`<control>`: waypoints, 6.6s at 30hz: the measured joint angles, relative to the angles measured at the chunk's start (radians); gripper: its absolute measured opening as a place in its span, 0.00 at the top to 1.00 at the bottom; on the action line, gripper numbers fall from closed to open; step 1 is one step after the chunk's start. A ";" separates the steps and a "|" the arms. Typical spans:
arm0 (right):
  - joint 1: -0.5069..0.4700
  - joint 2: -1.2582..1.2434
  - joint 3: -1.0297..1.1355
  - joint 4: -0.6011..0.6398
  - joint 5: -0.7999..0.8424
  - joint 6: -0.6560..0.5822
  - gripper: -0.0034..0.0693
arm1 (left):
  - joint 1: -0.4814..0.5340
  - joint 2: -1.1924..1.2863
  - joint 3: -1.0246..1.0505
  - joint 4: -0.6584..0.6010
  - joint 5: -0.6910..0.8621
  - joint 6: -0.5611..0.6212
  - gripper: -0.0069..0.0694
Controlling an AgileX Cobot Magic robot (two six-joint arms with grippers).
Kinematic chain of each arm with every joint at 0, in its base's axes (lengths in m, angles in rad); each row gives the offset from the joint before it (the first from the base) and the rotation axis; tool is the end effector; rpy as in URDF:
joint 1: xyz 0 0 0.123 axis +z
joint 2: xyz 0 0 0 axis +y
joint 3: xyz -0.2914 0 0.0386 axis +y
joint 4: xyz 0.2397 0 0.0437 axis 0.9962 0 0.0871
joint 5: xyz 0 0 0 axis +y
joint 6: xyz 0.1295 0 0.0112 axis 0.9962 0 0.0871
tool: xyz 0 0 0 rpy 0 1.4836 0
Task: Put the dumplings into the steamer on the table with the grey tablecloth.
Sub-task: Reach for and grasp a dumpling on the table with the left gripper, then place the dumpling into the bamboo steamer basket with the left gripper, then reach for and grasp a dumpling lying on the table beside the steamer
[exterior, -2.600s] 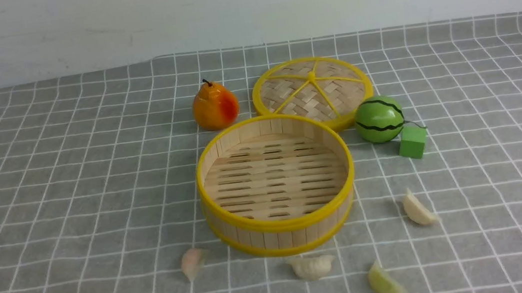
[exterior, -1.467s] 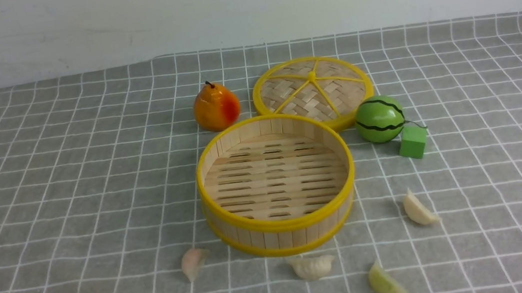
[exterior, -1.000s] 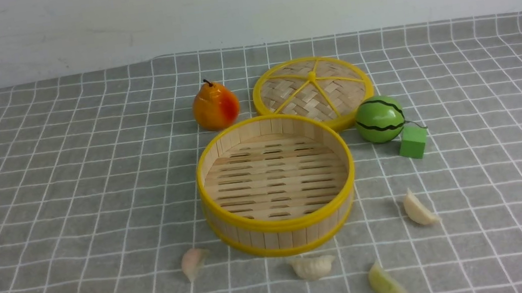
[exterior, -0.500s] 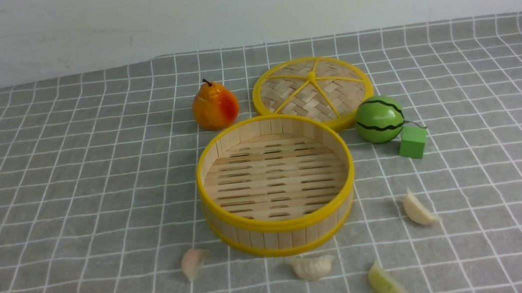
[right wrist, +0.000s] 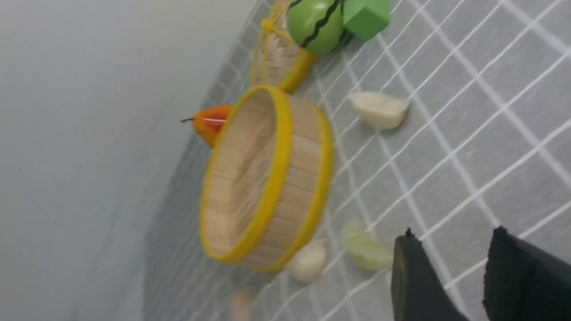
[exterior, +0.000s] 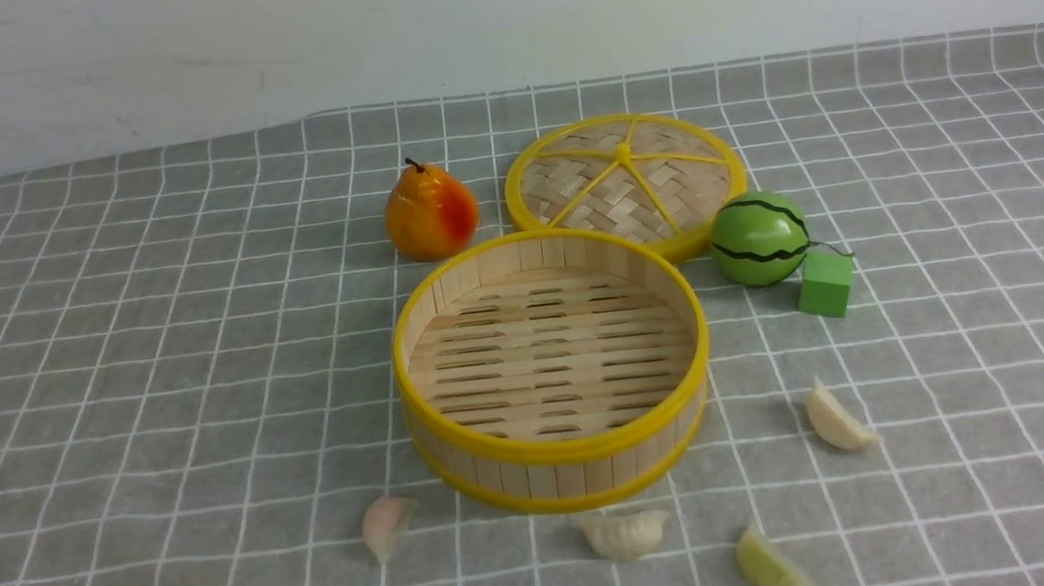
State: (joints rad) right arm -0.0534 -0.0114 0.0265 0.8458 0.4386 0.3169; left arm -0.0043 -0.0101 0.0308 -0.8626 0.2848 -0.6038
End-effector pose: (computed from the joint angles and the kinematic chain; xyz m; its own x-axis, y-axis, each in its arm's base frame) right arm 0.0706 0.0377 0.1702 -0.3323 0.8695 -0.3654 0.0895 0.4148 0.9055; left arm 0.0747 -0.0281 0.1819 -0.2295 -0.9684 -0.0978 -0.0935 0.1220 -0.9881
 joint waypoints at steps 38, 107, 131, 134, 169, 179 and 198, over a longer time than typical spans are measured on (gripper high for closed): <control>0.318 1.033 -0.788 -0.374 0.517 -0.773 0.97 | -0.286 1.216 -0.959 0.701 0.692 0.546 0.91; 0.374 1.067 -0.805 -0.443 0.460 -0.723 0.92 | -0.539 2.206 -2.077 0.918 0.779 0.389 0.69; 0.374 1.081 -0.842 -0.458 0.475 -0.723 0.91 | -0.499 2.205 -2.205 0.927 0.844 0.352 0.22; 0.394 1.108 -0.897 -0.486 0.511 -0.730 0.91 | -0.499 2.072 -2.205 0.924 0.906 0.376 0.22; 0.673 1.653 -1.246 -0.575 0.422 -1.070 0.52 | -0.499 0.695 -0.901 0.873 0.825 0.396 0.93; 0.673 1.823 -1.246 -0.586 0.283 -1.203 0.28 | -0.499 0.620 -0.816 0.873 0.783 0.396 0.93; 0.673 1.919 -1.256 -0.589 0.156 -1.206 0.28 | -0.499 0.620 -0.814 0.874 0.749 0.396 0.93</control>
State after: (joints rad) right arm 0.6197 1.9076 -1.2297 0.2567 0.5944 -0.8891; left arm -0.5037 0.6100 -0.7832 0.0115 1.0343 -0.2076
